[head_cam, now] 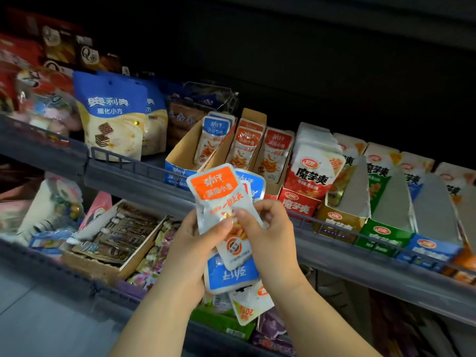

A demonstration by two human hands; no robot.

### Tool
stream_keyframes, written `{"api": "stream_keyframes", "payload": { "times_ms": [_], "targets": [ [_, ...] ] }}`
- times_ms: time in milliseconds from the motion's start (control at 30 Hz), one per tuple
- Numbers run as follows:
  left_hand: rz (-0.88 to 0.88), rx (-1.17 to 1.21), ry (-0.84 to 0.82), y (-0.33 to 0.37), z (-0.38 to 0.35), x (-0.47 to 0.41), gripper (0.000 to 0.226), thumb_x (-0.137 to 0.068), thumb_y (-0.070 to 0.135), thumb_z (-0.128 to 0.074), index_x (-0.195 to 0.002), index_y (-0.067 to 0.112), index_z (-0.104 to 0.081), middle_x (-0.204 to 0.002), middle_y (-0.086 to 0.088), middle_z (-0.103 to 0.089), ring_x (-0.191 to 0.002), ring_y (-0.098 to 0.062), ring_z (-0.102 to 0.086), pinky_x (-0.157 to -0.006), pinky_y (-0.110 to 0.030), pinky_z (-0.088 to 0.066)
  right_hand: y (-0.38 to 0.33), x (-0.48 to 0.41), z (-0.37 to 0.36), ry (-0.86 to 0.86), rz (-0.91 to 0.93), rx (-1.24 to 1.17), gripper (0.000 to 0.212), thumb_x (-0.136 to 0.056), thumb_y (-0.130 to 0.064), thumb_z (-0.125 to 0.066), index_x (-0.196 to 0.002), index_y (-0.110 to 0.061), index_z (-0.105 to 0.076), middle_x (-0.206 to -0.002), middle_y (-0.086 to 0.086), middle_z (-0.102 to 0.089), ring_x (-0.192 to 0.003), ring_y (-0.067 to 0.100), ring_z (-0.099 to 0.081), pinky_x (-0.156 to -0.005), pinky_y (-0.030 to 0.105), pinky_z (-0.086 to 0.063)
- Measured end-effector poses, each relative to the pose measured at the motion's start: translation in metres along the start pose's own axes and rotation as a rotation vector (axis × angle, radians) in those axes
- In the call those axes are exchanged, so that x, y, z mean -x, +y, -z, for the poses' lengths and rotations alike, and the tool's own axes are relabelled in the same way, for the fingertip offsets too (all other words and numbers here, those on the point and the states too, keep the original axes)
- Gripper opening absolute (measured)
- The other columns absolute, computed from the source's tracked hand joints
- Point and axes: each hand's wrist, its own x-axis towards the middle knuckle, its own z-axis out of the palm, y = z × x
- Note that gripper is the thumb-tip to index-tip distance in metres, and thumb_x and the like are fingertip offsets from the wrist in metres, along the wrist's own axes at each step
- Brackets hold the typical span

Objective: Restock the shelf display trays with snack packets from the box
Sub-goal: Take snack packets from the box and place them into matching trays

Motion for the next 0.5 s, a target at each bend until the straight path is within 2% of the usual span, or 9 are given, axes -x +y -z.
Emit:
{"api": "stream_keyframes", "payload": {
  "times_ms": [67, 100, 167, 267, 300, 367, 433, 500],
  "targets": [
    [-0.004, 0.005, -0.029, 0.002, 0.005, -0.001, 0.025, -0.066, 0.015, -0.064, -0.091, 0.011, -0.06, -0.092, -0.013, -0.066, -0.088, -0.029, -0.063, -0.079, -0.041, -0.051, 0.006, -0.003, -0.007, 0.028, -0.032, -0.064, 0.018, -0.083, -0.014, -0.063, -0.076, -0.02, -0.047, -0.077, -0.006, -0.06, -0.06, -0.005, -0.061, -0.053, 0.01, -0.048],
    [-0.004, 0.004, -0.035, 0.003, 0.007, -0.002, 0.018, -0.07, 0.011, -0.063, -0.087, 0.012, -0.059, -0.089, -0.012, -0.066, -0.086, -0.028, -0.063, -0.078, -0.04, -0.05, 0.008, -0.003, -0.011, 0.035, -0.046, -0.087, 0.018, -0.084, -0.014, -0.062, -0.076, -0.02, -0.047, -0.077, -0.005, -0.06, -0.062, -0.001, -0.062, -0.054, 0.012, -0.05],
    [-0.004, -0.01, -0.023, 0.001, 0.013, -0.003, 0.011, -0.078, 0.006, -0.059, -0.086, 0.014, -0.059, -0.089, -0.011, -0.066, -0.087, -0.028, -0.063, -0.081, -0.042, -0.05, 0.013, -0.004, -0.017, 0.034, -0.077, -0.122, 0.016, -0.085, -0.014, -0.06, -0.078, -0.02, -0.047, -0.08, -0.004, -0.061, -0.067, 0.005, -0.063, -0.057, 0.016, -0.052],
    [-0.018, -0.064, 0.004, -0.002, 0.022, -0.006, 0.012, -0.08, 0.007, -0.06, -0.088, 0.016, -0.06, -0.096, -0.014, -0.068, -0.093, -0.03, -0.064, -0.085, -0.047, -0.051, 0.017, -0.003, -0.021, -0.012, -0.14, -0.162, 0.014, -0.086, -0.016, -0.059, -0.082, -0.023, -0.047, -0.085, -0.004, -0.063, -0.067, 0.006, -0.065, -0.057, 0.018, -0.054],
    [-0.023, -0.076, 0.004, -0.003, 0.024, -0.007, 0.011, -0.08, 0.008, -0.061, -0.088, 0.016, -0.06, -0.095, -0.014, -0.069, -0.09, -0.029, -0.066, -0.083, -0.046, -0.052, 0.017, -0.003, -0.022, -0.031, -0.158, -0.187, 0.014, -0.087, -0.016, -0.058, -0.085, -0.024, -0.047, -0.086, -0.005, -0.063, -0.065, 0.004, -0.066, -0.055, 0.018, -0.054],
    [-0.01, -0.066, -0.003, -0.005, 0.029, -0.008, 0.012, -0.079, 0.01, -0.062, -0.088, 0.019, -0.061, -0.085, -0.005, -0.073, -0.078, -0.022, -0.07, -0.067, -0.037, -0.057, 0.013, -0.005, -0.02, -0.061, -0.155, -0.212, 0.018, -0.086, -0.018, -0.058, -0.091, -0.029, -0.045, -0.093, -0.005, -0.062, -0.069, 0.004, -0.067, -0.055, 0.017, -0.054],
    [0.008, -0.062, -0.03, -0.003, 0.031, -0.009, 0.014, -0.079, 0.011, -0.062, -0.088, 0.021, -0.061, -0.077, 0.003, -0.073, -0.07, -0.015, -0.07, -0.057, -0.03, -0.055, 0.006, -0.012, -0.016, -0.063, -0.044, -0.069, 0.028, -0.084, -0.023, -0.061, -0.102, -0.032, -0.042, -0.108, -0.004, -0.057, -0.09, 0.007, -0.064, -0.069, 0.02, -0.056],
    [0.014, -0.083, -0.054, -0.002, 0.032, -0.009, 0.014, -0.078, 0.01, -0.062, -0.087, 0.021, -0.061, -0.075, 0.004, -0.073, -0.068, -0.014, -0.07, -0.057, -0.03, -0.053, -0.002, -0.023, -0.011, -0.036, 0.124, 0.232, 0.049, -0.081, -0.028, -0.064, -0.123, -0.029, -0.039, -0.124, -0.01, -0.042, -0.114, 0.007, -0.048, -0.091, 0.023, -0.047]
  ]
}}
